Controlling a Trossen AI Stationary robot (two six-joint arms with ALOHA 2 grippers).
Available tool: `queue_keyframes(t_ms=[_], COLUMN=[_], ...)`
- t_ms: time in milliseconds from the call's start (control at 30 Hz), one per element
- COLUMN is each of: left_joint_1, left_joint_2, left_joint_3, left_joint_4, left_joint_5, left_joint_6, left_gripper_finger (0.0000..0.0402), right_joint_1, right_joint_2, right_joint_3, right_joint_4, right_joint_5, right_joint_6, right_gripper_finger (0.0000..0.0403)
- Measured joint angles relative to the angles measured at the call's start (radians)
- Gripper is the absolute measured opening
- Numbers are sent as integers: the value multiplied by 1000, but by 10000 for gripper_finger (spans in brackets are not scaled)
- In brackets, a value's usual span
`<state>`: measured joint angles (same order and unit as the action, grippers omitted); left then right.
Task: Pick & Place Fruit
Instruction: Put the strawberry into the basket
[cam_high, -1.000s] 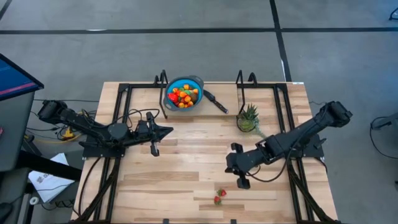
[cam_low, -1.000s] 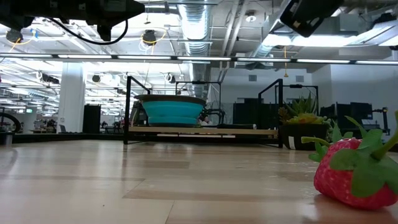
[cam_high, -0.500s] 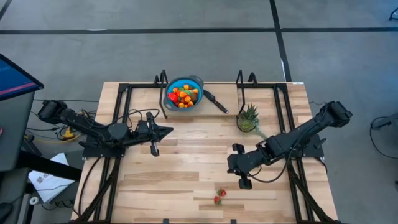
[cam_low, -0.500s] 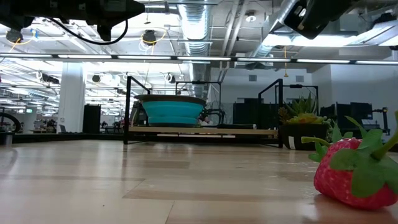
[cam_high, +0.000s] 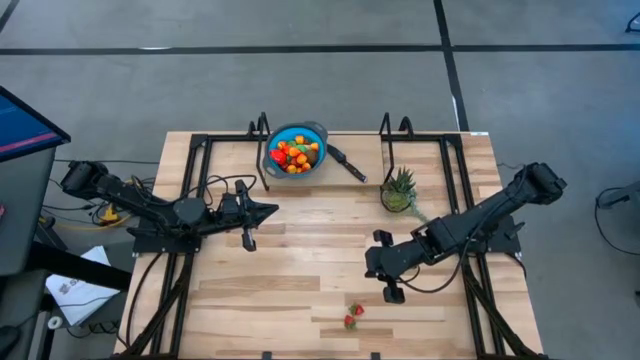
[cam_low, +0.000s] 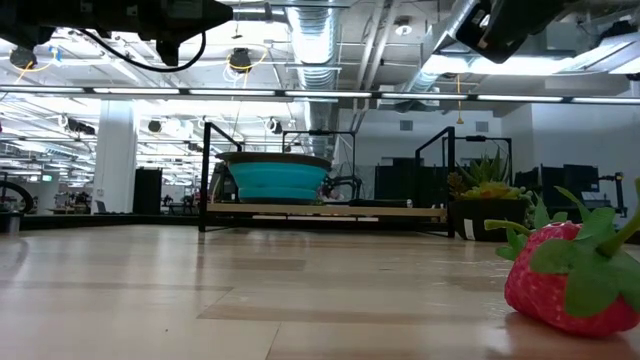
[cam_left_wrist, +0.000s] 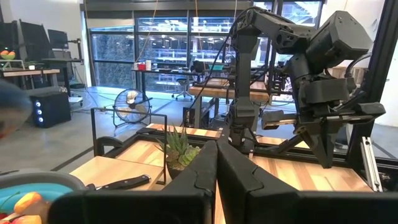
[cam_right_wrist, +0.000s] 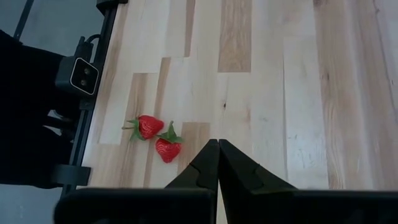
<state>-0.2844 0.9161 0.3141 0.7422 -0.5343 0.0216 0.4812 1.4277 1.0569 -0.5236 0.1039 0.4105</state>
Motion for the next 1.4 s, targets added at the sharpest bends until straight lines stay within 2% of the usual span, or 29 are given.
queue_keyframes(t_ms=[1300,1400], left_joint_1=[10,10], left_joint_2=[0,0], left_joint_3=[0,0], left_joint_4=[8,9], left_joint_5=[0,0], left_joint_6=[-3,-3], left_gripper_finger=[2,2], right_joint_1=[-28,-34], right_joint_2=[0,0], right_joint_3=[0,0], right_joint_4=[26,43], right_joint_5=[0,1], right_joint_6=[8,8], right_gripper_finger=[0,10])
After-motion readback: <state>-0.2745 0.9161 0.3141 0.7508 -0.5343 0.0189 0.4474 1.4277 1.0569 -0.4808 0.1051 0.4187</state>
